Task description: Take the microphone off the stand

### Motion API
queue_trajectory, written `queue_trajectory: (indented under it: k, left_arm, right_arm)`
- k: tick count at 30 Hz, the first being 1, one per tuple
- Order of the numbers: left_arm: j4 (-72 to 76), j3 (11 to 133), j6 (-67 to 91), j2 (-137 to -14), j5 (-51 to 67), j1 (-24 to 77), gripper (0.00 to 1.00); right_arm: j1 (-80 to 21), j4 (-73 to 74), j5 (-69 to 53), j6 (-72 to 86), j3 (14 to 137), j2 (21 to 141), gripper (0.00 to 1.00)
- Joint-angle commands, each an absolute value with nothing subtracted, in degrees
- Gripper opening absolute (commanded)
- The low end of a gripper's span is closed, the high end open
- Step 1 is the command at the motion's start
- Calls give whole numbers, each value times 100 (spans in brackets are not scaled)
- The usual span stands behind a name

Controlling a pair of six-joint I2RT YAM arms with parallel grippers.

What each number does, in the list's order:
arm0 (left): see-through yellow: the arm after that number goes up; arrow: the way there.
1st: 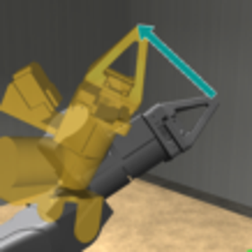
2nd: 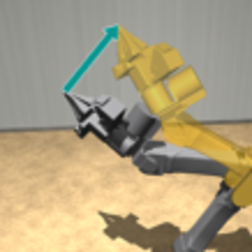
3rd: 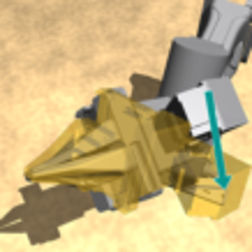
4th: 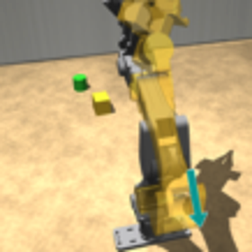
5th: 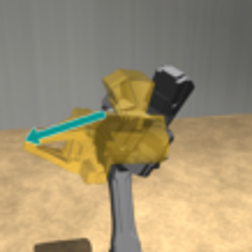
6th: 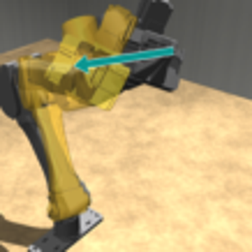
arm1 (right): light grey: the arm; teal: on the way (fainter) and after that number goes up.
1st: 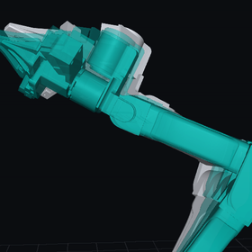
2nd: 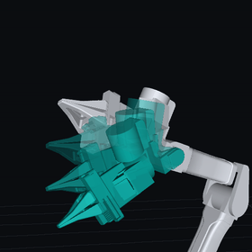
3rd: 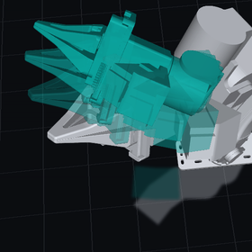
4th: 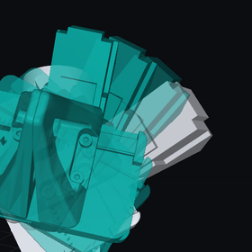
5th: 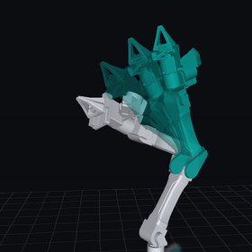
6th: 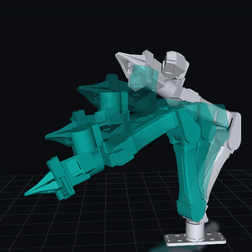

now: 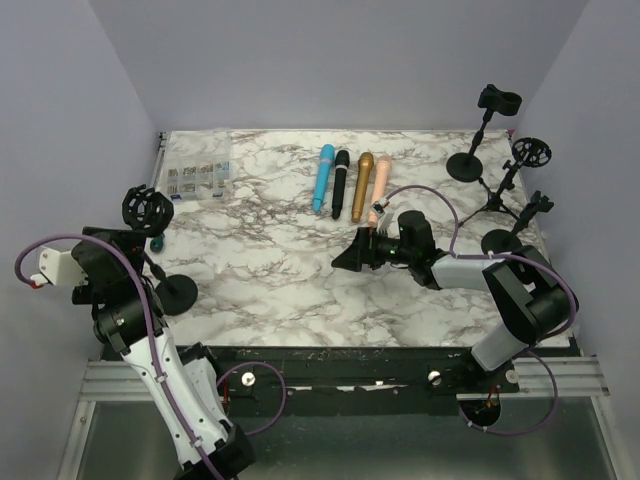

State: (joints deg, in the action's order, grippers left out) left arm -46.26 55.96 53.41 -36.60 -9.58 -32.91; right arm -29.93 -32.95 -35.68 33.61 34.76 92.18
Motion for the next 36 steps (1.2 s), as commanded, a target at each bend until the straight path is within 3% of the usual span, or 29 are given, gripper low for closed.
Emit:
queue_trajectory:
  k: [1, 9, 15, 36]
  left_arm:
    - [-4817, 5269, 5256, -3535, -1394, -3322, 94]
    - [-4685, 4940, 4898, -3396, -1810, -3331, 97]
    - [-4230, 4347, 4858, -3458, -1310, -3334, 95]
    - [-4874, 3362, 5191, -3005, -1189, -3323, 83]
  right_arm:
    - [-3003, -3337, -3601, 3366, 3447, 9040, 100]
    - [-3000, -3401, -3635, 3424, 3468, 9246, 100]
    - [-2999, -3313, -3507, 3343, 3478, 9243, 100]
    - [-3000, -3436, -3629, 3481, 3482, 9357, 100]
